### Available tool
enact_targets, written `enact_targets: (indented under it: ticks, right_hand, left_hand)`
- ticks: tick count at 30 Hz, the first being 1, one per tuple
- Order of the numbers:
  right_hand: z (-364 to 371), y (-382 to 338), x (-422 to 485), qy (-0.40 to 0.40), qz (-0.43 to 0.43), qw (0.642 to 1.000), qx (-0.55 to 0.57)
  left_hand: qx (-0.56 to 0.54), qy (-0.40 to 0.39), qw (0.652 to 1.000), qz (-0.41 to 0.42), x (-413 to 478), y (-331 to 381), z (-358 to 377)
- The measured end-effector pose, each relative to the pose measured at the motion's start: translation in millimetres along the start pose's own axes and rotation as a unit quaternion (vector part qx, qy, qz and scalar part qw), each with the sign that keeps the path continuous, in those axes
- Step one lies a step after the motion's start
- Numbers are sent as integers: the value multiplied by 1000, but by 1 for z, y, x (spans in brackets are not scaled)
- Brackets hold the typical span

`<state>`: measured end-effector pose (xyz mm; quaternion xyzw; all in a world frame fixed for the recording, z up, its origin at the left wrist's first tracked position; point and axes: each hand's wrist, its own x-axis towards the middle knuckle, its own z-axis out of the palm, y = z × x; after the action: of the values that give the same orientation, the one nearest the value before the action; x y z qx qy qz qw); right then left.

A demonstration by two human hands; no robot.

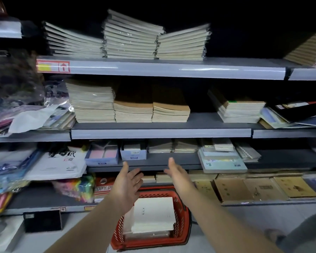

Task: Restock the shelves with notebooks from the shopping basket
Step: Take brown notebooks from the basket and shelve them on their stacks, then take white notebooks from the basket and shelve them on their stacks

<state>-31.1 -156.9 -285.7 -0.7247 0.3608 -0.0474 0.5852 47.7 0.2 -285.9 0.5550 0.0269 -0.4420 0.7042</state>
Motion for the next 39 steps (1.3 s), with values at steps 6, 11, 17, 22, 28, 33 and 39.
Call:
enact_targets:
  ticks: [6, 11, 17, 22, 28, 33, 39]
  right_hand:
    - [16, 38, 44, 0, 25, 1000, 1]
    - [35, 72, 88, -7, 46, 999, 19]
    - [59, 136, 141, 2, 72, 997, -17]
    - [82, 191, 177, -8, 123, 991, -46]
    - [109, 235, 210, -22, 156, 987, -41]
    - [122, 269, 228, -20, 133, 991, -17]
    - [131, 307, 239, -19, 168, 985, -21]
  left_hand:
    - [18, 12, 1000, -16, 50, -10, -17]
    - [28, 11, 999, -30, 102, -28, -35]
    - [30, 24, 997, -64, 168, -74, -64]
    - [35, 35, 994, -102, 211, -119, -87]
    - [47, 44, 990, -128, 259, -164, -109]
    - [50, 50, 988, -141, 287, -192, -121]
    - [46, 63, 985, -153, 311, -217, -133]
